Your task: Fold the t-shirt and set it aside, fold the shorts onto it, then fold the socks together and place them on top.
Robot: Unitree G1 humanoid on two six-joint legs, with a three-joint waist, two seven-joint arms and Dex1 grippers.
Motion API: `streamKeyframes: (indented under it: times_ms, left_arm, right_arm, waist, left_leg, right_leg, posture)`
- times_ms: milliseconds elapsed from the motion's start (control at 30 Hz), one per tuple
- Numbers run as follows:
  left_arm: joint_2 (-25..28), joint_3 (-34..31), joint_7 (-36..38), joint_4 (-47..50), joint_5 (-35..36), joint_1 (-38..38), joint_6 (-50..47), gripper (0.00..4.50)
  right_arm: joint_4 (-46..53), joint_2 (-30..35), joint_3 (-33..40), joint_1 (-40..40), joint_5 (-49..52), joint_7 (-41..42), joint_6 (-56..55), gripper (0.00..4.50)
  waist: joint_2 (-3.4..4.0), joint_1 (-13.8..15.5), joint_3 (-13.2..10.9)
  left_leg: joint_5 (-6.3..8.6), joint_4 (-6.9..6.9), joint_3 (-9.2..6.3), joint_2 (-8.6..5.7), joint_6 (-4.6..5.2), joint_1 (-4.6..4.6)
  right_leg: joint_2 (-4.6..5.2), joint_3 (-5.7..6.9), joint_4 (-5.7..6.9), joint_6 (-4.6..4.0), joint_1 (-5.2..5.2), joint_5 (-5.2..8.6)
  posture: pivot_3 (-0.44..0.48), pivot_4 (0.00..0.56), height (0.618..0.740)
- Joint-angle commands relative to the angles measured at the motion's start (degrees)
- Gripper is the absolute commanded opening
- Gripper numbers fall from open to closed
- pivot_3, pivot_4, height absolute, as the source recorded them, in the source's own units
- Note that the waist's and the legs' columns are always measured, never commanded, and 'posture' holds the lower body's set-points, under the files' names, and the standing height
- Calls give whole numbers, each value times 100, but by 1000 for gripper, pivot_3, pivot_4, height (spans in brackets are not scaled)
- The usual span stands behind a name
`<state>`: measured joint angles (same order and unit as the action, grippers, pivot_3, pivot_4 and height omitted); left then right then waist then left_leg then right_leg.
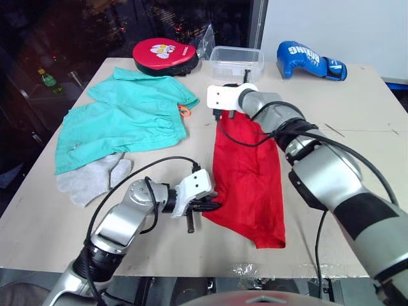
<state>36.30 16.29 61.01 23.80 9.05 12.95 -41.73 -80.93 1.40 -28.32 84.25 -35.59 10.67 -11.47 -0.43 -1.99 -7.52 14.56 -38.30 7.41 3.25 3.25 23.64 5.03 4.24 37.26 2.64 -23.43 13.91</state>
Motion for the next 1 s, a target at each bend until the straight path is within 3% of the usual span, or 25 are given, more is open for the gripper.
streamKeyframes:
  times_ms: [33,200,233,300,467,633,767,867,1000]
  left_arm:
    - [82,205,187,393,400,-98,-158,838]
    - [360,-12,252,472,814,-195,-358,3055]
    - [490,-69,365,495,941,-228,-375,3522]
    - [684,-229,507,537,1255,-247,-503,4454]
    - [1050,-555,725,243,1485,-141,-179,4484]
    - [1124,-918,942,-322,1270,73,1072,4484]
    - [1414,-539,1335,-996,351,200,2992,4484]
    - [1353,-286,1580,-1465,55,518,3833,4484]
    - [1032,93,2052,-2084,-94,1014,4833,4484]
  right_arm:
    - [64,10,113,297,-78,-326,-76,1827]
    - [90,81,528,367,181,-799,-118,4207]
    - [99,103,667,386,275,-840,-149,4500]
    - [115,151,921,429,436,-759,-219,4500]
    - [184,262,1748,478,1168,258,-333,4500]
    - [379,595,2309,175,1915,2407,-752,4500]
    - [1003,1115,2548,-577,2656,4682,-1317,4500]
    - [2280,1492,2698,-1482,3384,5856,-923,4500]
    - [5359,2760,2521,-3769,3900,6875,200,4500]
  waist:
    - [0,-8,0]
    - [0,-45,-1]
    - [0,-49,-1]
    - [0,-56,-1]
    - [1,-54,-1]
    - [0,-28,-2]
    - [-2,-17,0]
    - [1,1,-2]
    - [0,175,-1]
  left_leg:
    - [0,0,0,1,0,0]
    - [-1,5,-2,5,-3,0]
    - [-2,5,-3,5,-4,0]
    - [-3,6,-5,7,-6,-2]
    - [-3,8,-6,6,-7,-2]
    - [-4,9,-6,5,-6,0]
    - [-3,13,-6,1,-5,4]
    - [-3,15,6,-3,-4,7]
    - [-3,11,5,1,-4,11]
  right_leg:
    - [0,0,0,0,0,0]
    - [-2,4,0,-1,-3,0]
    - [-2,4,0,-1,-3,0]
    - [-3,5,1,-1,-3,0]
    - [-3,5,-2,-1,-3,0]
    - [-5,6,-6,-1,-2,0]
    - [-5,10,-25,-1,3,-1]
    - [-6,22,-37,-1,9,-1]
    - [-3,41,-39,0,16,-1]
  posture:
    - [0,150,740]
    - [0,150,740]
    - [0,150,740]
    - [0,150,740]
    - [0,150,740]
    - [0,150,740]
    - [0,150,740]
    - [0,150,740]
    - [0,150,740]
